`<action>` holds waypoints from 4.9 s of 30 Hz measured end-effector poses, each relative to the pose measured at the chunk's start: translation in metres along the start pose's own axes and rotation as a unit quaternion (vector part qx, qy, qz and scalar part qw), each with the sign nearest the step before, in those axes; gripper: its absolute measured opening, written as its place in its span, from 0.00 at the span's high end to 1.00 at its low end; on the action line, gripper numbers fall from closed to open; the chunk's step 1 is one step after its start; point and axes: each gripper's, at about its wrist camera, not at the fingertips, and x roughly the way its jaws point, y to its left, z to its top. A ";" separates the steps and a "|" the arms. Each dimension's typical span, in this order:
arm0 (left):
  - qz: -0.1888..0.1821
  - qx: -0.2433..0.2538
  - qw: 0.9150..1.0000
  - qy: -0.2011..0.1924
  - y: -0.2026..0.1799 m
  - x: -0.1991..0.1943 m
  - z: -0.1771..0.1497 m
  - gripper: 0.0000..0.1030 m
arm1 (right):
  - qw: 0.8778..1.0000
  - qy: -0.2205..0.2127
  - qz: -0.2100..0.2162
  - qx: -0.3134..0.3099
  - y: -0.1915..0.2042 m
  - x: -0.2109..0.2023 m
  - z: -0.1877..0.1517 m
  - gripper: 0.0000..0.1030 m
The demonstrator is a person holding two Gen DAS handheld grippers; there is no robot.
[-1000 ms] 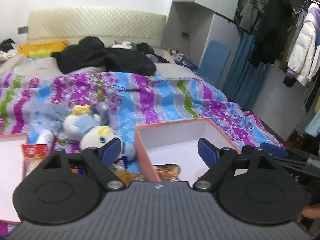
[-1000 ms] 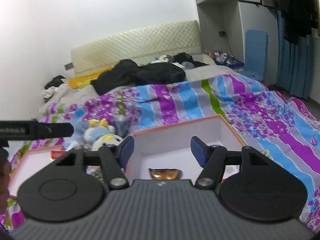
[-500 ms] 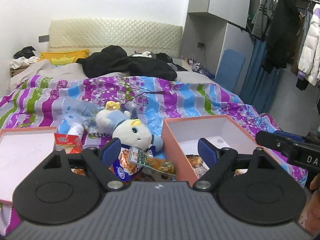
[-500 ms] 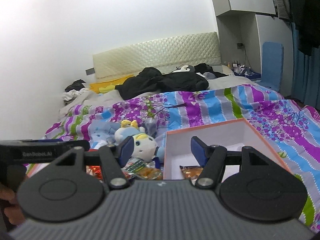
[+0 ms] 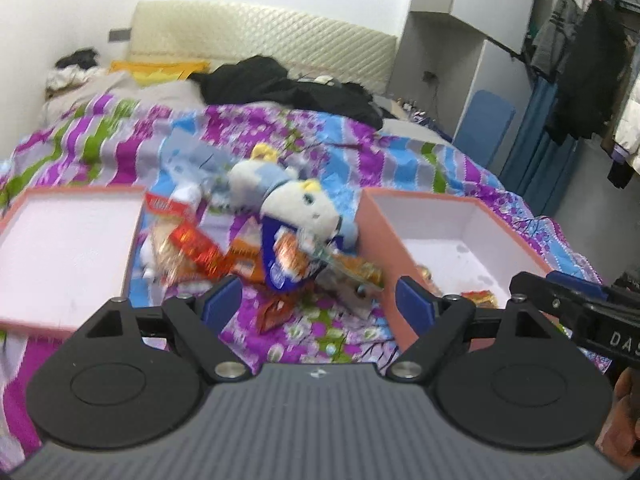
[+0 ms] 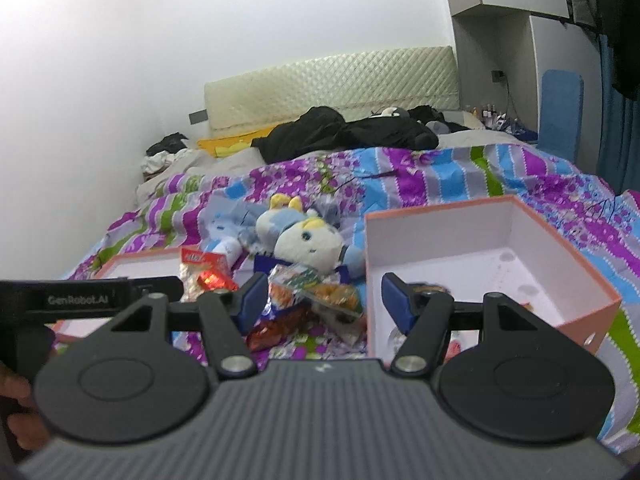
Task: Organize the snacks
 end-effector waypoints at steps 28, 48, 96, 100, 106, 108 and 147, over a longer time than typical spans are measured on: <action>-0.035 -0.106 0.991 0.076 0.091 0.122 -0.032 0.17 | 0.978 0.056 -0.059 -0.190 0.057 0.128 -0.049 0.53; -0.089 -0.078 0.980 0.162 0.103 0.270 -0.031 0.41 | 0.967 0.089 -0.089 -0.221 0.049 0.235 -0.037 0.77; 0.007 -0.113 0.984 0.140 0.111 0.112 -0.084 0.65 | 0.953 0.104 -0.027 -0.285 0.082 0.105 -0.063 0.88; 0.017 -0.119 0.982 0.147 0.116 0.099 -0.096 0.64 | 0.946 0.121 -0.011 -0.300 0.090 0.092 -0.085 0.88; 0.027 -0.126 0.978 0.164 0.125 0.086 -0.113 0.64 | 0.937 0.142 0.004 -0.320 0.098 0.084 -0.119 0.86; 0.022 -0.130 0.977 0.168 0.127 0.084 -0.116 0.63 | 0.937 0.137 0.012 -0.322 0.098 0.080 -0.124 0.85; 0.045 -0.050 0.986 0.153 0.108 0.109 -0.121 0.45 | 0.971 0.220 0.086 0.028 0.029 0.120 -0.138 0.32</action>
